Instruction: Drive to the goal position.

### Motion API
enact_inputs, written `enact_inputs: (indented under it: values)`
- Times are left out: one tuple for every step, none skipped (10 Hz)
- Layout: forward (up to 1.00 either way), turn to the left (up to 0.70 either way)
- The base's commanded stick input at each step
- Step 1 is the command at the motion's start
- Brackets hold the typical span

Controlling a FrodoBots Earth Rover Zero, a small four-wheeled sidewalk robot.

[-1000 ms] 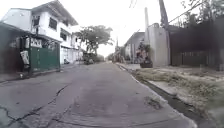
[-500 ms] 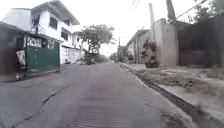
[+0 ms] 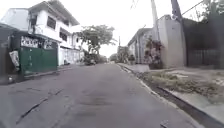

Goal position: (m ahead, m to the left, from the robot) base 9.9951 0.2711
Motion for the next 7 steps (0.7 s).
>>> enact_inputs:
  values:
    - [1.00,0.06]
    - [1.00,0.06]
    - [1.00,0.06]
    - [1.00,0.06]
    - [1.00,0.06]
    - [1.00,0.06]
    - [1.00,0.01]
